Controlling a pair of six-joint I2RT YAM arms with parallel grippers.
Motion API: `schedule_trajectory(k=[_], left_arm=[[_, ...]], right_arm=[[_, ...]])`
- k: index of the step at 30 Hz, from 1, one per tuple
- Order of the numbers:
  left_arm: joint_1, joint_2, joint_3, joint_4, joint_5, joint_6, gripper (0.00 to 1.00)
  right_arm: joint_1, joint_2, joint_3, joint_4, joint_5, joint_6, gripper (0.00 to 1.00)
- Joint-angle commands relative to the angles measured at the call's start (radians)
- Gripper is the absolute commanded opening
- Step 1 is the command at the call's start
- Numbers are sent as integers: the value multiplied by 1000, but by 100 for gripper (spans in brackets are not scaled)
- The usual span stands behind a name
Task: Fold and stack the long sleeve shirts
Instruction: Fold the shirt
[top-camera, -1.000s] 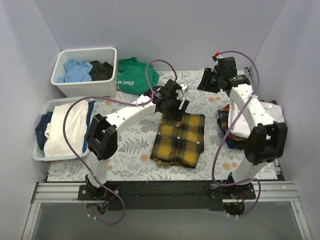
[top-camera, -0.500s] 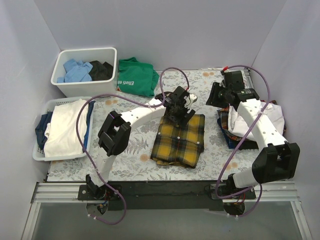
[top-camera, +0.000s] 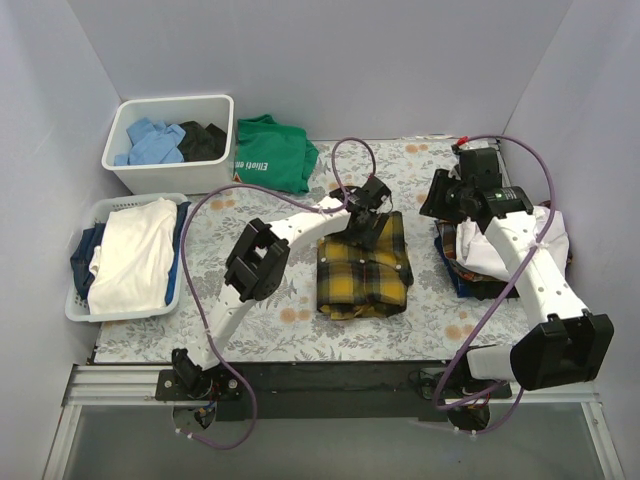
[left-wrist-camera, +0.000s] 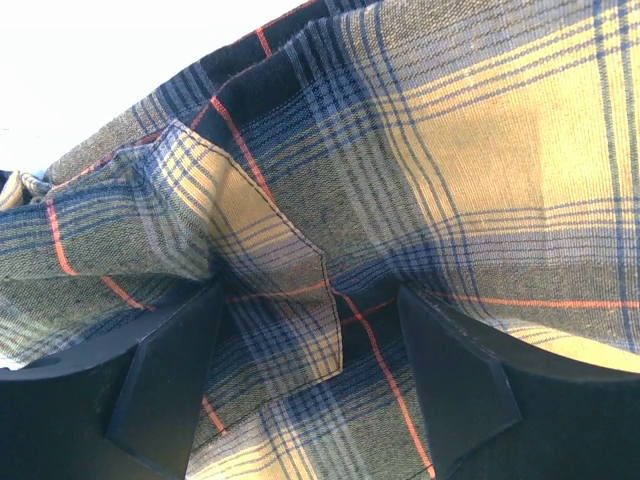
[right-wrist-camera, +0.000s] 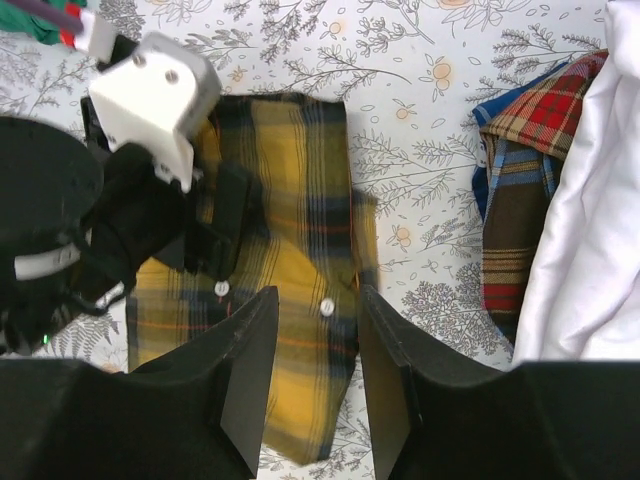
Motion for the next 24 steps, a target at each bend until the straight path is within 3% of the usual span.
schedule_trajectory(k=[1, 4, 8, 12, 17, 24], left_arm=[[108, 160, 77, -150, -155, -178, 72], [174, 197, 159, -165, -88, -274, 72], [275, 188, 156, -81, 137, -403, 71], [327, 133, 98, 72, 370, -532, 68], [324, 33, 42, 210, 480, -653, 68], [326, -25, 119, 227, 469, -488, 69]], right_arm=[[-6, -57, -30, -13, -8, -13, 46], [-6, -71, -73, -9, -37, -15, 46], [-6, -68, -129, 9, -92, -6, 50], [-6, -72, -214, 77, -206, 34, 67], [-10, -107, -353, 238, -326, 103, 98], [-13, -91, -643, 601, -507, 321, 99]])
